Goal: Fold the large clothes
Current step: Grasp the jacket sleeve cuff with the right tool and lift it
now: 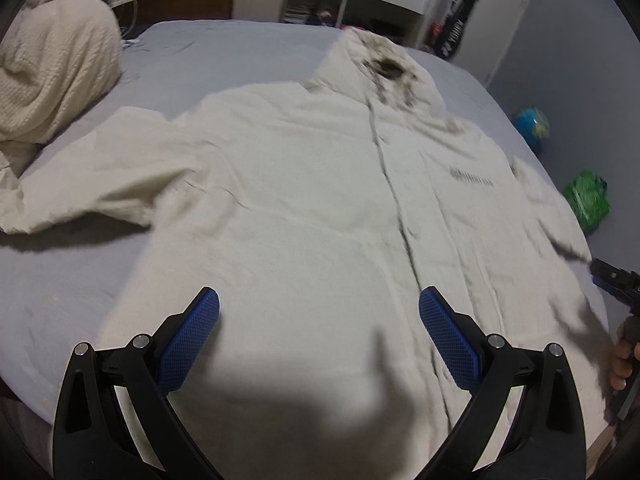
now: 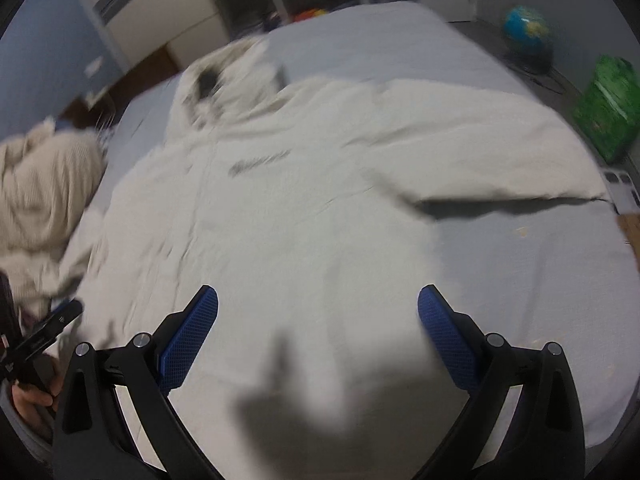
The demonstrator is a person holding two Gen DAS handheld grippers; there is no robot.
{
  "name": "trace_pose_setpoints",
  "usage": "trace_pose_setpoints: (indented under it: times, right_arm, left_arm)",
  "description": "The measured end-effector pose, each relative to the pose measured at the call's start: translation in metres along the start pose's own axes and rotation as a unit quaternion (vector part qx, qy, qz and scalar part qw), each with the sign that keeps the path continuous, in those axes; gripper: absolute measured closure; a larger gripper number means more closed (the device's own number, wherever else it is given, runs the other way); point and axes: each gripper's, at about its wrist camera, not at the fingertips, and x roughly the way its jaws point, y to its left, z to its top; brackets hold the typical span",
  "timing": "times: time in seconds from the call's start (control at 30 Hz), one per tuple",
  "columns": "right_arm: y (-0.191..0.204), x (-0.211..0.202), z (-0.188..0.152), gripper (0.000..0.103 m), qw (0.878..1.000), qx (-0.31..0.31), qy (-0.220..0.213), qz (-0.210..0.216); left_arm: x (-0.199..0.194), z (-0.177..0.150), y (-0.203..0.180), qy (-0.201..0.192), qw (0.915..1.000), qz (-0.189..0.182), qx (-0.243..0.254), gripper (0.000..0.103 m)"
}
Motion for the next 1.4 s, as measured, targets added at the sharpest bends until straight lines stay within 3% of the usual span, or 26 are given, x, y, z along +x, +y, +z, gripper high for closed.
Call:
trace_pose_setpoints:
  times: [0.23, 0.37, 0.5, 0.57, 0.7, 0.9, 1.07, 1.17, 1.33, 1.4]
  right_arm:
    - [-0.133, -0.018, 0.029, 0.009, 0.988, 0.15, -0.039, 0.008]
    - [-0.21, -0.022, 0.028, 0.016, 0.965, 0.254, -0.064, 0.024]
    - [-0.271, -0.017, 0.023, 0.024, 0.928, 0.358, -0.094, 0.05]
    - [-0.294, -0.012, 0.02, 0.026, 0.911, 0.393, -0.102, 0.069]
    - [-0.311, 0.006, 0.021, 0.026, 0.898, 0.416, -0.101, 0.106]
    - [-0.3, 0.042, 0.028, 0.03, 0.899, 0.412, -0.074, 0.129]
    - [-0.301, 0.058, 0.041, 0.031, 0.882, 0.436, -0.088, 0.153]
    - [-0.315, 0.056, 0.046, 0.036, 0.854, 0.473, -0.127, 0.173]
    - [-0.341, 0.055, 0.036, 0.045, 0.81, 0.536, -0.171, 0.163]
    - [-0.347, 0.058, 0.038, 0.053, 0.803, 0.548, -0.175, 0.158]
  left_arm:
    - [-0.014, 0.034, 0.048, -0.018, 0.9988, 0.042, -0.016, 0.007]
    - [-0.01, 0.03, 0.069, -0.02, 0.9969, 0.073, -0.021, 0.007]
    - [0.004, 0.022, 0.088, 0.013, 0.9955, 0.065, -0.067, 0.007]
    - [0.001, 0.022, 0.088, 0.003, 0.9952, 0.066, -0.073, 0.007]
    - [0.003, 0.022, 0.081, 0.004, 0.9953, 0.079, -0.056, 0.007]
    - [0.006, 0.021, 0.073, 0.007, 0.9951, 0.093, -0.03, 0.007]
    - [0.007, 0.021, 0.071, 0.009, 0.9947, 0.099, -0.025, 0.007]
    - [0.007, 0.021, 0.07, 0.009, 0.9945, 0.101, -0.025, 0.007]
    - [0.008, 0.022, 0.071, 0.009, 0.9945, 0.102, -0.022, 0.007]
    - [0.009, 0.021, 0.07, 0.011, 0.9944, 0.103, -0.02, 0.007]
